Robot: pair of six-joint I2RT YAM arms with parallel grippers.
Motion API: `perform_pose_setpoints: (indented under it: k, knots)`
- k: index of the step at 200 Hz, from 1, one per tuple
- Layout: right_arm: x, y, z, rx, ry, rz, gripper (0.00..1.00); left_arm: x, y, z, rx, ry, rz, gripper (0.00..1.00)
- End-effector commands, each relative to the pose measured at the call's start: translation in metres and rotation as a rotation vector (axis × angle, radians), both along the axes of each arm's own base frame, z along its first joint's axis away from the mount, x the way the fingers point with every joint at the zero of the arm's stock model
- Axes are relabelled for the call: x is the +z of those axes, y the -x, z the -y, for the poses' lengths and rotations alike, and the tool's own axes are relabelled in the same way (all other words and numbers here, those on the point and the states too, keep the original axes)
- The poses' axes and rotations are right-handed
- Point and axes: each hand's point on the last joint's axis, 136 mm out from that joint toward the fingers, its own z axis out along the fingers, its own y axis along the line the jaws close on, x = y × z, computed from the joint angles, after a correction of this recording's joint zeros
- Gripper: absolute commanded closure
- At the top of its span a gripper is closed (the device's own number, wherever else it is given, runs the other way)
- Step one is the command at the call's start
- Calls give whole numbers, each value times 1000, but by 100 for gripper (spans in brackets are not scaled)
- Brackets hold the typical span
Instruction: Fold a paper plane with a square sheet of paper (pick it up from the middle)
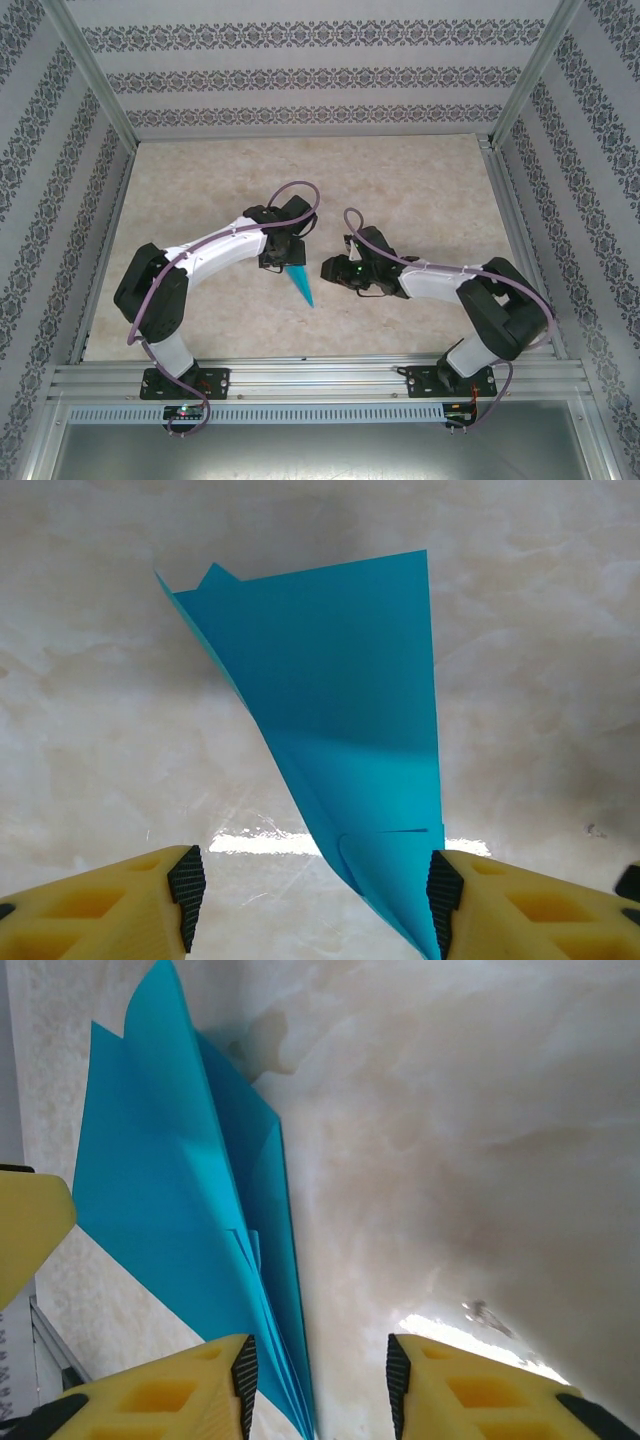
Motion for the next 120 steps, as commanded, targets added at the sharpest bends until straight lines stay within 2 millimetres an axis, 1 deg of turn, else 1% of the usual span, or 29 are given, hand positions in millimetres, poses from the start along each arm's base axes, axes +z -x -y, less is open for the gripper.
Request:
perform_pose_setpoints:
  k: [1,21,34,41,55,70,105,120]
  knots:
    - [11,-3,-23,91,-52,40,56,-18,4,-13,49,9,-58,37]
    - [5,-3,-30,120,-46,32,55,-24,5,-14,58,43,-65,40]
    - [4,-3,-36,143,-50,31,55,-25,6,-19,69,48,-67,45]
    - [3,-3,-38,150,-48,33,55,-26,7,-21,70,50,-64,51]
    - [-1,-4,-42,163,-40,26,54,-27,10,-28,83,52,-60,58]
    - [-5,-4,-47,185,-38,14,54,-27,12,-32,91,64,-50,58]
    - [-6,-4,-58,226,-50,8,53,-29,14,-38,93,55,-46,60]
    - [-6,-4,-62,240,-55,5,52,-30,14,-36,89,70,-42,60]
